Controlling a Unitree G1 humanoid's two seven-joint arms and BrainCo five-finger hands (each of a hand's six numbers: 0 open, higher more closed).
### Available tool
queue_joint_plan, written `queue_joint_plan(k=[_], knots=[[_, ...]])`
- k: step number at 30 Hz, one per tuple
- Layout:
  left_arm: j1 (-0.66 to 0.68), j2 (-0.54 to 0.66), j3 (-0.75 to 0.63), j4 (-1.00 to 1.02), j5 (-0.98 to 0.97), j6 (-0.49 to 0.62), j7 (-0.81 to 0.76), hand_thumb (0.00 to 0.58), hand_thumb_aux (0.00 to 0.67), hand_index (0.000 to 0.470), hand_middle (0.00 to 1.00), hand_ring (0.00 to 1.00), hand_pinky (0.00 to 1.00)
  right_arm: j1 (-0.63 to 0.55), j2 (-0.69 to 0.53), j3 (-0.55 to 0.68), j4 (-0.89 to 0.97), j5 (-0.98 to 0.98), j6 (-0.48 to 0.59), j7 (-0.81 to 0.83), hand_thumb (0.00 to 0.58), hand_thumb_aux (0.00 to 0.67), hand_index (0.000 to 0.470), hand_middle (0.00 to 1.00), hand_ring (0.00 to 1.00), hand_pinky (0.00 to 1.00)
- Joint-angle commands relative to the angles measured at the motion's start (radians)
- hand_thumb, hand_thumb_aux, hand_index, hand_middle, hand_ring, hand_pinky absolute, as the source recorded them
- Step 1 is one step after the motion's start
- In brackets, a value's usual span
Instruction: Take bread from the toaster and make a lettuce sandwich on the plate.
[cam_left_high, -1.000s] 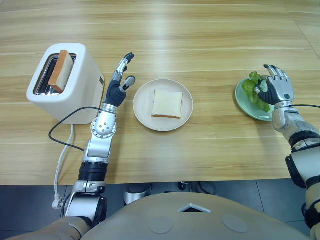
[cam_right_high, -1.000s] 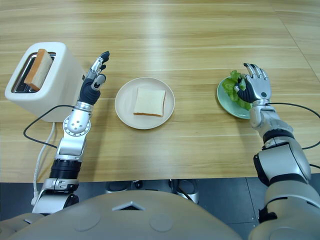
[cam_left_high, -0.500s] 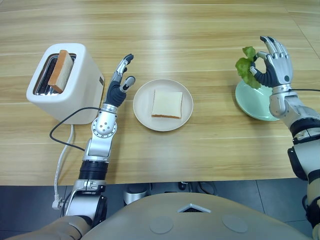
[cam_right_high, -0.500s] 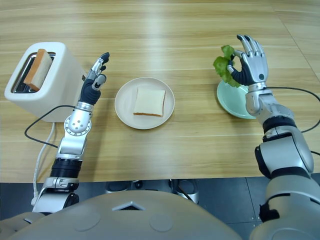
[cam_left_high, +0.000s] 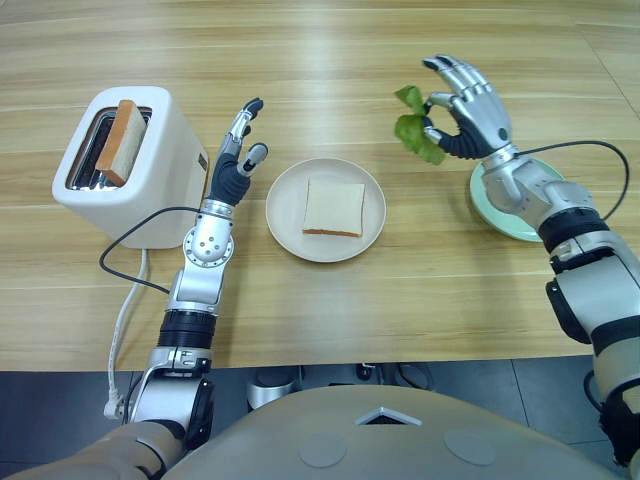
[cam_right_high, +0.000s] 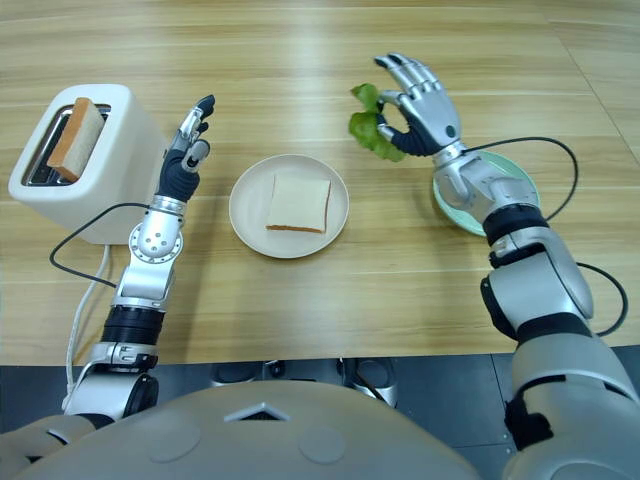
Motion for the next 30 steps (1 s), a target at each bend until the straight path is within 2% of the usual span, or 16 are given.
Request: queue_joint_plan(k=[1,12,13,14,15,16,30], knots=[[-0.011,0.006,0.009,0.026,-0.008,-0.006,0.006,0.000,0.000,0.000,0.00,0.00,0.00,-0.033,0.038,0.045,0.022,-0.032,-0.007,0.045,0.580,0.670,0.460,0.00,0.00,0.00],[-0.036,0.007,0.009,0.073,-0.003,-0.023,0.007,0.000,0.000,0.000,0.00,0.00,0.00,-0.089,0.157,0.134,0.103,-0.072,-0.016,0.144,0.580,0.670,0.460,0.00,0.00,0.00],[-0.037,0.006,0.009,0.076,-0.003,-0.024,0.007,0.000,0.000,0.000,0.00,0.00,0.00,-0.090,0.165,0.140,0.108,-0.075,-0.014,0.144,0.580,0.670,0.460,0.15,0.15,0.15],[-0.037,0.006,0.009,0.077,-0.003,-0.024,0.007,0.000,0.000,0.000,0.00,0.00,0.00,-0.091,0.172,0.143,0.111,-0.076,-0.014,0.144,0.580,0.670,0.460,0.47,0.47,0.47],[-0.038,0.006,0.009,0.079,-0.003,-0.024,0.006,0.000,0.000,0.000,0.00,0.00,0.00,-0.093,0.177,0.144,0.113,-0.076,-0.015,0.142,0.580,0.670,0.460,0.47,0.47,0.47],[-0.038,0.006,0.009,0.080,-0.003,-0.025,0.007,0.000,0.000,0.000,0.00,0.00,0.00,-0.094,0.181,0.146,0.114,-0.074,-0.017,0.140,0.580,0.670,0.460,1.00,1.00,1.00],[-0.036,0.001,0.003,0.095,0.001,-0.031,0.006,0.000,0.000,0.000,0.00,0.00,0.00,-0.093,0.211,0.159,0.111,-0.071,-0.038,0.138,0.580,0.670,0.460,1.00,1.00,1.00]])
